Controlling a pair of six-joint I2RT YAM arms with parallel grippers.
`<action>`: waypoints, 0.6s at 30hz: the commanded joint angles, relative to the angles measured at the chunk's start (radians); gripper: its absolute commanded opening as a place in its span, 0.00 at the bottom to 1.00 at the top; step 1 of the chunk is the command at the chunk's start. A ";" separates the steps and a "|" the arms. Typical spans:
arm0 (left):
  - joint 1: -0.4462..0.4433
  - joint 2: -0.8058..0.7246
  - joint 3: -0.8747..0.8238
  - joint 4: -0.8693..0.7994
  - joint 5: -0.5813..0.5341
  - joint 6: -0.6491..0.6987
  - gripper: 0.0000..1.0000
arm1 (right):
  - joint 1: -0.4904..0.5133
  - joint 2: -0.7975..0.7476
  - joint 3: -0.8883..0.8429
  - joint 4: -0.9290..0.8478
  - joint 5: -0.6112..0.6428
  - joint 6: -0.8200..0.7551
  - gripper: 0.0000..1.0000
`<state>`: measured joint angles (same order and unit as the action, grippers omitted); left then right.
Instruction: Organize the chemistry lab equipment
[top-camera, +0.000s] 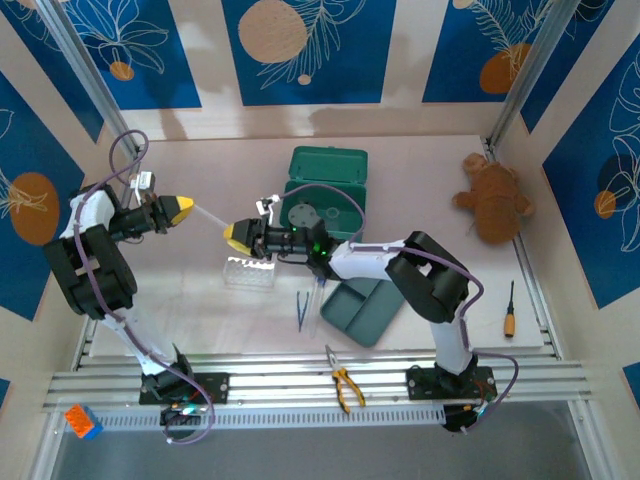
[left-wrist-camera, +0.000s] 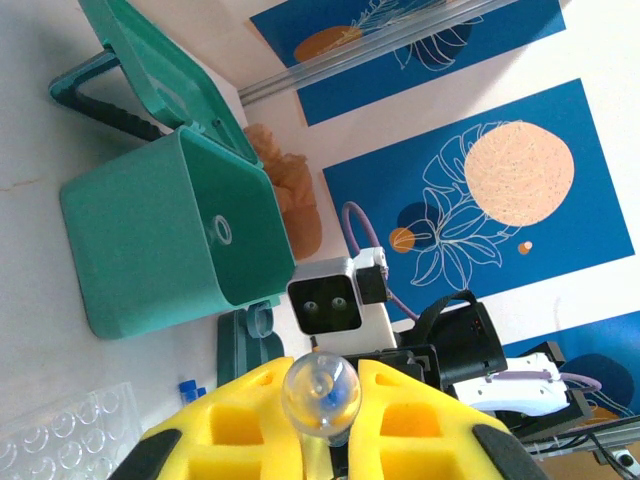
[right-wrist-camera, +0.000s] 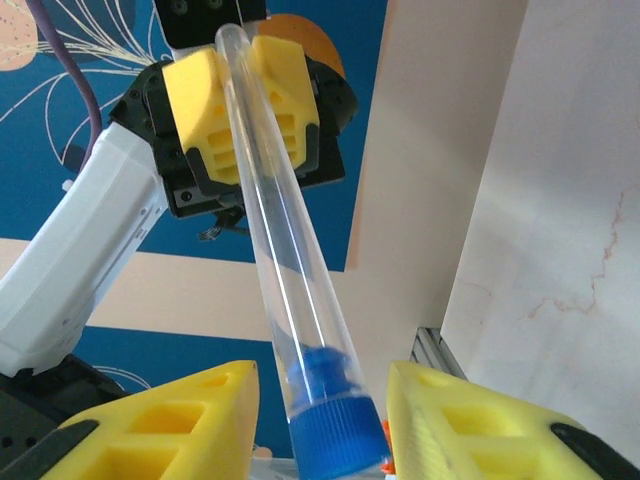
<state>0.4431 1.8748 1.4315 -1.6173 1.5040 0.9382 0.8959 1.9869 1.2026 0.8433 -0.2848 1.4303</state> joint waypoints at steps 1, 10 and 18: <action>0.016 -0.026 -0.005 -0.168 0.035 0.034 0.08 | -0.006 0.027 0.037 0.019 0.043 -0.004 0.37; 0.021 -0.022 -0.008 -0.168 0.042 0.040 0.09 | 0.034 0.025 0.027 0.118 0.169 0.039 0.32; 0.020 -0.019 -0.009 -0.168 0.047 0.044 0.10 | 0.069 0.023 0.033 0.132 0.263 0.050 0.29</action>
<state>0.4473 1.8748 1.4292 -1.6173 1.5269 0.9447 0.9531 2.0125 1.2137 0.9230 -0.0910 1.4765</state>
